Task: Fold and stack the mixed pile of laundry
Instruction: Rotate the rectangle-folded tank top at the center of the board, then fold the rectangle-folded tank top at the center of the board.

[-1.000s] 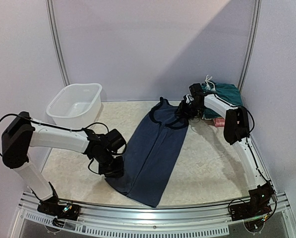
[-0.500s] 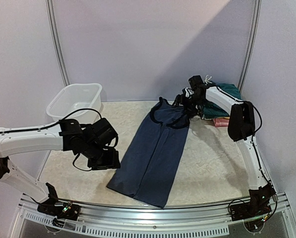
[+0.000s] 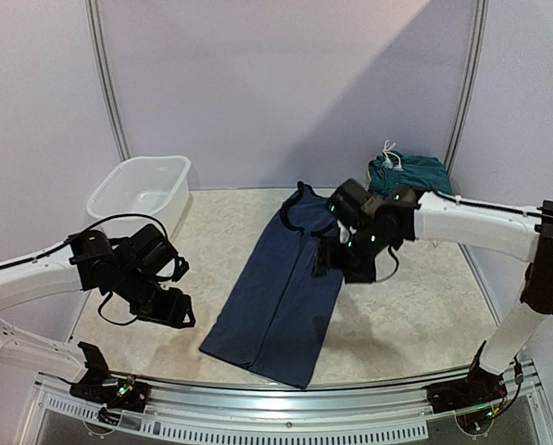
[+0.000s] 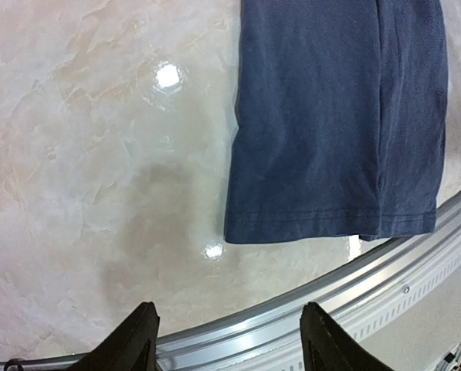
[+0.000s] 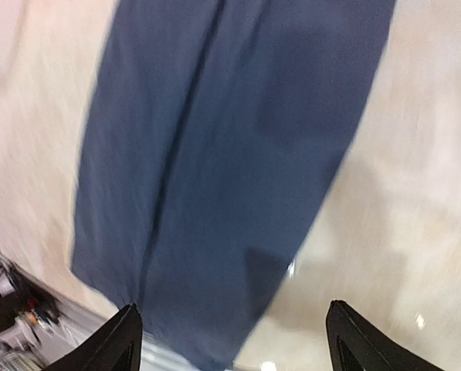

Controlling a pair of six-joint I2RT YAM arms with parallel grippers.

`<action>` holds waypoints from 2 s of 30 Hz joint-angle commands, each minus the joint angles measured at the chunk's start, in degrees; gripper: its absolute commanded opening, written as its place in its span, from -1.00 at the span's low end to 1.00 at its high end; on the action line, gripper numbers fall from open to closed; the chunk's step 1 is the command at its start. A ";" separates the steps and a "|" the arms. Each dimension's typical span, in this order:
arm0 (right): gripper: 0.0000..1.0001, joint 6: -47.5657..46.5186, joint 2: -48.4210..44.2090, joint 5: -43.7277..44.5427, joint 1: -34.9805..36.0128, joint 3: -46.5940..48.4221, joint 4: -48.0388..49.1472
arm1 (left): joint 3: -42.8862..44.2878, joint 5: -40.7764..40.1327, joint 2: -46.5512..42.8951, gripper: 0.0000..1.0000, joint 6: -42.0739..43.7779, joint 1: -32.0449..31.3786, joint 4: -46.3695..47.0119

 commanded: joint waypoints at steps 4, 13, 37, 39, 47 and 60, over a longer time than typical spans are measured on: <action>0.63 32.29 -5.61 11.72 21.12 -9.87 1.97 | -3.82 7.70 2.21 0.21 1.96 5.44 3.51; 0.42 47.18 5.33 4.82 30.54 -10.24 14.45 | -4.65 10.15 6.15 0.13 2.40 9.94 5.90; -0.48 58.49 4.53 0.62 33.37 -26.70 30.57 | -7.29 13.60 7.87 0.04 2.70 10.09 10.85; -0.61 58.67 3.88 0.80 33.34 -27.32 30.06 | -7.29 14.07 8.20 0.03 2.77 10.08 11.02; -1.00 56.04 0.54 -0.05 33.37 -26.84 22.06 | -7.82 17.23 9.21 0.02 2.83 8.88 13.17; -1.00 52.97 -0.92 -2.46 34.02 -28.89 18.62 | -9.54 20.51 13.54 0.03 2.93 1.20 17.16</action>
